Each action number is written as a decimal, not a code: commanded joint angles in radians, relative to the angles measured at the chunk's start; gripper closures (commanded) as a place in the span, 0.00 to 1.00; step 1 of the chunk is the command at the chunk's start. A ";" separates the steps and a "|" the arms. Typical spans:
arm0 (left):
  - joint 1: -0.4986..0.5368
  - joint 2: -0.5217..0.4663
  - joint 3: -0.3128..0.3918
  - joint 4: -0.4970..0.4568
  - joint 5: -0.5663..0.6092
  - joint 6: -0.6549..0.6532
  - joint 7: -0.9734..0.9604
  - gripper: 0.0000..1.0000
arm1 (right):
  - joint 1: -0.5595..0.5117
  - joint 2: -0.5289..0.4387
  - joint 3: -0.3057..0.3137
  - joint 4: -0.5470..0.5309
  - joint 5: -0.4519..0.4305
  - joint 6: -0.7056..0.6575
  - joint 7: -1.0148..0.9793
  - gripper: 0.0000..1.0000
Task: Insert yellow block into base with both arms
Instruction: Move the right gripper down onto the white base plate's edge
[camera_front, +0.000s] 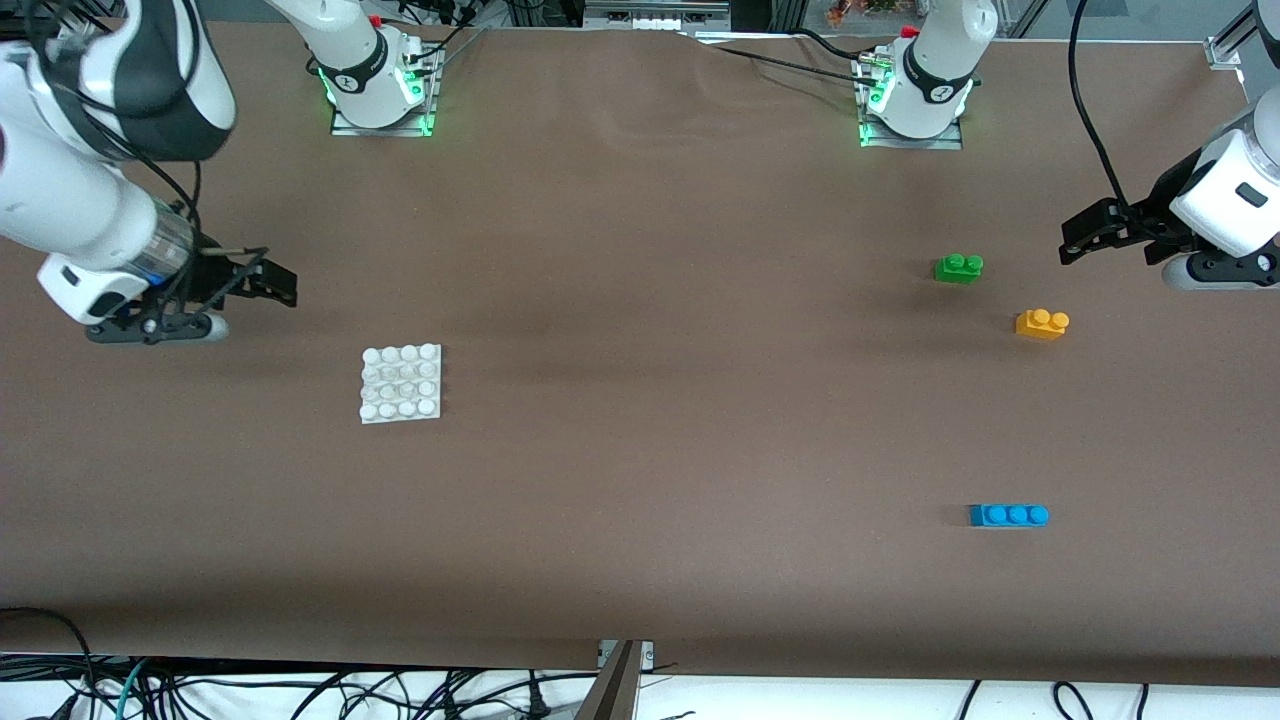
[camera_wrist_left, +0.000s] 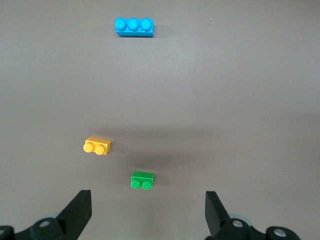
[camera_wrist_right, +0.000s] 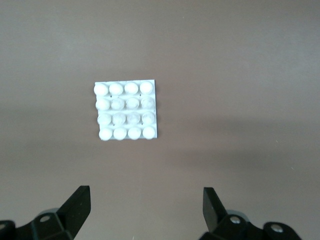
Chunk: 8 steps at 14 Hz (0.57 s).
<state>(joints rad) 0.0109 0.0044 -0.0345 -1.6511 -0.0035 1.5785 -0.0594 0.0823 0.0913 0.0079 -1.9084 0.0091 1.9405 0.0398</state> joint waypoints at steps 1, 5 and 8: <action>-0.002 0.012 0.004 0.030 -0.007 -0.020 -0.002 0.00 | 0.025 0.002 0.003 -0.110 -0.001 0.154 0.063 0.01; -0.002 0.012 0.004 0.030 -0.007 -0.020 -0.002 0.00 | 0.043 0.109 0.004 -0.143 -0.001 0.316 0.135 0.01; -0.002 0.012 0.004 0.030 -0.009 -0.020 -0.002 0.00 | 0.054 0.204 0.004 -0.144 -0.001 0.460 0.140 0.01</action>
<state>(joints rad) 0.0109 0.0049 -0.0343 -1.6502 -0.0035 1.5785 -0.0594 0.1298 0.2490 0.0115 -2.0524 0.0092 2.3271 0.1581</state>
